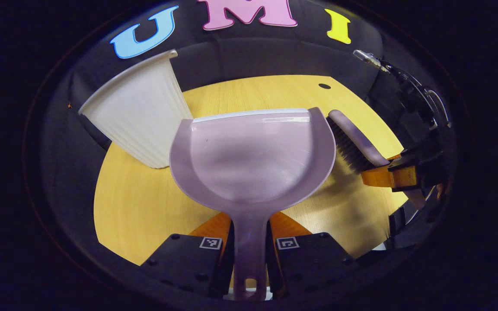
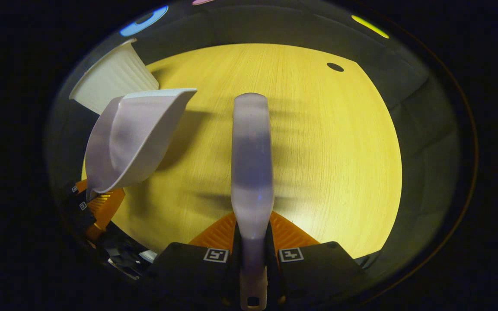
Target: Pick up the small broom and dustpan from the desktop, sweep the trash into the dustpan with the broom, and then empty the trash into the garbage bin.
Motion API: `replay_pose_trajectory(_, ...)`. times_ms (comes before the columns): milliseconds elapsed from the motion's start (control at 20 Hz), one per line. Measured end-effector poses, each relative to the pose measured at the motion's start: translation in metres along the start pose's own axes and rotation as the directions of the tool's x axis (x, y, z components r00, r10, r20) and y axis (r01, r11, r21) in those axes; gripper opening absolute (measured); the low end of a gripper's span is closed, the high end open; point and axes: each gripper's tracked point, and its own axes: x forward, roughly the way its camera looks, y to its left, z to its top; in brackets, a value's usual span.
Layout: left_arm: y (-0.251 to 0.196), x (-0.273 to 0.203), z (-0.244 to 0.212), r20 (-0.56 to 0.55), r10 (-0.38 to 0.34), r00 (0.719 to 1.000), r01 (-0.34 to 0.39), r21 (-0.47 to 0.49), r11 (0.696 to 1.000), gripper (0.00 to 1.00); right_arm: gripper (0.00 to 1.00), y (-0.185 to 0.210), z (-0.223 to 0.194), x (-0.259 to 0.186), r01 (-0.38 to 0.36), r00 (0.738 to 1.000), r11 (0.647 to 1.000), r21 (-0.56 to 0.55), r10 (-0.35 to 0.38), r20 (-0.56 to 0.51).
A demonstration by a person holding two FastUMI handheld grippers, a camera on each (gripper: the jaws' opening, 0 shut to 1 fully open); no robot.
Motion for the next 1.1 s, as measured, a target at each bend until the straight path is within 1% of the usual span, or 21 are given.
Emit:
replay_pose_trajectory(50,0.003,0.009,0.003,-0.015,-0.001,1.000,0.001,-0.017,1.000,0.30,0.28,-0.002,-0.001,0.001,0.012,1.000,1.000,-0.003,-0.012,-0.014)
replay_pose_trajectory(200,0.003,0.013,0.007,-0.063,-0.002,0.998,-0.002,-0.073,0.997,0.29,0.29,-0.003,-0.004,-0.001,0.026,0.999,1.000,0.016,-0.025,-0.038)
replay_pose_trajectory(250,0.003,0.014,0.006,-0.075,-0.004,0.997,-0.001,-0.071,0.997,0.31,0.28,-0.005,-0.004,-0.003,0.041,0.998,0.999,0.016,-0.040,-0.043)
replay_pose_trajectory(300,0.002,0.016,0.004,-0.089,-0.011,0.996,0.005,-0.066,0.998,0.29,0.28,-0.003,-0.004,-0.001,0.049,0.998,0.999,0.017,-0.048,-0.050)
replay_pose_trajectory(350,0.002,0.019,0.004,-0.101,-0.021,0.995,0.015,-0.059,0.998,0.31,0.28,0.000,-0.002,0.001,0.048,0.998,0.999,0.024,-0.047,-0.046)
replay_pose_trajectory(400,0.003,0.022,0.002,-0.117,-0.027,0.993,0.021,-0.052,0.998,0.29,0.28,0.004,-0.002,0.007,0.046,0.998,0.998,0.033,-0.044,-0.049)
replay_pose_trajectory(500,0.003,0.022,0.002,-0.154,-0.025,0.988,0.018,-0.048,0.999,0.31,0.29,0.013,-0.008,0.015,0.019,0.996,0.999,0.044,-0.016,-0.084)
replay_pose_trajectory(550,0.004,0.020,0.006,-0.151,-0.012,0.989,0.007,-0.034,0.999,0.31,0.29,0.015,-0.013,0.016,0.013,0.993,0.999,0.045,-0.007,-0.117)
replay_pose_trajectory(600,0.003,0.022,0.005,-0.152,-0.002,0.988,-0.001,-0.022,1.000,0.30,0.30,0.015,-0.005,0.020,0.006,0.996,0.998,0.055,-0.001,-0.091)
replay_pose_trajectory(650,0.004,0.022,0.004,-0.157,0.005,0.988,-0.007,-0.013,1.000,0.31,0.32,0.014,-0.006,0.019,0.008,0.996,0.998,0.064,-0.002,-0.093)
replay_pose_trajectory(700,0.004,0.023,0.003,-0.164,0.016,0.986,-0.017,-0.005,1.000,0.31,0.31,0.019,-0.007,0.013,-0.010,0.995,0.997,0.082,0.018,-0.102)
replay_pose_trajectory(750,0.006,0.020,0.003,-0.177,0.032,0.984,-0.031,0.008,0.999,0.32,0.33,0.028,-0.009,0.012,-0.038,0.993,0.994,0.102,0.049,-0.111)
replay_pose_trajectory(800,0.008,0.022,0.005,-0.169,0.037,0.985,-0.035,0.016,0.999,0.38,0.50,0.032,-0.010,0.010,-0.041,0.992,0.994,0.102,0.053,-0.116)
replay_pose_trajectory(850,0.007,0.023,0.005,-0.161,0.022,0.987,-0.019,0.022,1.000,0.46,0.67,0.033,-0.011,0.009,-0.031,0.993,0.996,0.089,0.042,-0.115)
replay_pose_trajectory(900,0.007,0.020,0.006,-0.154,0.014,0.988,-0.011,0.020,1.000,0.64,0.77,0.026,-0.012,0.009,-0.010,0.994,0.998,0.067,0.018,-0.112)
replay_pose_trajectory(950,0.003,0.017,0.009,-0.137,-0.008,0.990,0.010,0.011,1.000,0.68,0.77,0.021,-0.015,0.008,0.007,0.994,0.999,0.052,-0.002,-0.113)
replay_pose_trajectory(1000,-0.001,0.012,0.009,-0.135,-0.034,0.990,0.035,0.005,0.999,0.70,0.83,0.020,-0.015,0.005,0.009,0.994,0.999,0.049,-0.004,-0.106)
replay_pose_trajectory(1050,-0.003,0.005,0.010,-0.115,-0.046,0.992,0.046,-0.002,0.999,0.71,0.83,0.020,-0.015,-0.001,0.007,0.995,0.998,0.055,-0.002,-0.096)
replay_pose_trajectory(1100,-0.002,-0.002,0.013,-0.092,-0.042,0.995,0.042,-0.003,0.999,0.72,1.00,0.022,-0.013,-0.012,-0.009,0.997,0.997,0.072,0.014,-0.070)
